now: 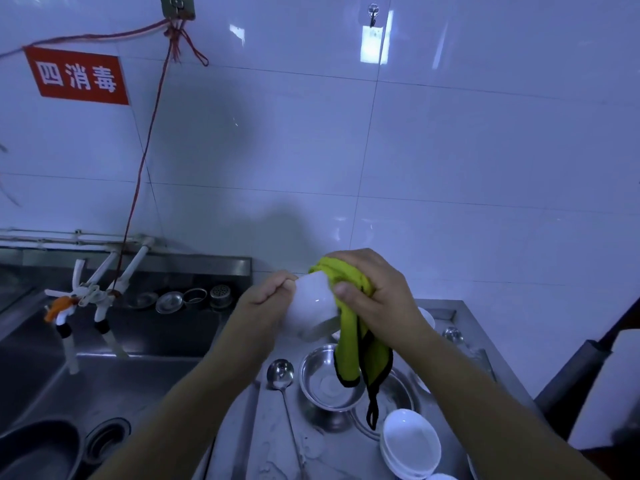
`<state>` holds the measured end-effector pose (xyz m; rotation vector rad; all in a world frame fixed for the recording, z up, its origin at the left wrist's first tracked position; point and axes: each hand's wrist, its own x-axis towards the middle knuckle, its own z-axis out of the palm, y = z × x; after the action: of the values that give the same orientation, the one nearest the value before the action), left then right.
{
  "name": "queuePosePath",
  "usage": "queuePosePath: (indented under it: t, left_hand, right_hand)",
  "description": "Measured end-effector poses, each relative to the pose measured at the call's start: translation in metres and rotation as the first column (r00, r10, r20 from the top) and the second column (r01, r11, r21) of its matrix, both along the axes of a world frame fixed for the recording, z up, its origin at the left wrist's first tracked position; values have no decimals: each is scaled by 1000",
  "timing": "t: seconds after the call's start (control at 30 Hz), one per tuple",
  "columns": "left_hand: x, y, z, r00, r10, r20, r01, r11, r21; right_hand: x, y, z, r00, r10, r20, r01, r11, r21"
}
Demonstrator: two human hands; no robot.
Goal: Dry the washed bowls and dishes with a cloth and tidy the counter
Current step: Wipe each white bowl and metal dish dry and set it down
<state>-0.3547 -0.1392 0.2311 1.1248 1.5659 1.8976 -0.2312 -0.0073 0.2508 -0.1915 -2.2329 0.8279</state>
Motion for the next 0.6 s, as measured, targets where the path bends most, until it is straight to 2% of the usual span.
queuePosePath:
  t: [0.07, 0.13, 0.2, 0.27, 0.3, 0.33, 0.4, 0.43, 0.5, 0.57, 0.6]
  left_hand:
    - [-6, 1, 0, 997, -48, 65, 44, 997, 58]
    - [-12, 4, -2, 990, -88, 112, 76, 992, 104]
    - [-14, 9, -4, 983, -128, 131, 113, 987, 116]
    - [-14, 13, -7, 987, -123, 103, 118, 991, 59]
    - [-14, 16, -10, 992, -101, 74, 100, 995, 17]
    - [-13, 19, -12, 996, -73, 49, 74, 997, -17]
    - [-6, 25, -19, 995, -17, 96, 23, 998, -59]
    - [0, 27, -22, 983, 13, 181, 3, 996, -90]
    - [14, 27, -29, 931, -25, 365, 75, 990, -123]
    - [26, 25, -36, 907, -125, 403, 177, 979, -96]
    - [32, 24, -39, 910, -142, 390, 183, 981, -69]
  right_hand:
    - [7, 2, 1, 999, 49, -17, -51, 972, -231]
    - [13, 3, -1, 992, 125, -17, -122, 915, -385]
    - [19, 1, -3, 990, 142, 21, -119, 894, -432]
    - [23, -3, -6, 992, 79, 96, -30, 903, -429]
    - [24, -7, -10, 989, 26, 145, 31, 924, -382]
    - [25, -10, -16, 980, -43, 196, 96, 959, -268]
    - [26, -17, -31, 952, -218, 217, 198, 974, 111]
    - [26, -19, -39, 946, -282, 162, 232, 934, 270]
    - [28, -21, -51, 949, -315, -35, 295, 838, 460]
    - [29, -22, -59, 932, -283, -225, 362, 756, 546]
    - [30, -23, -63, 926, -268, -265, 374, 741, 558]
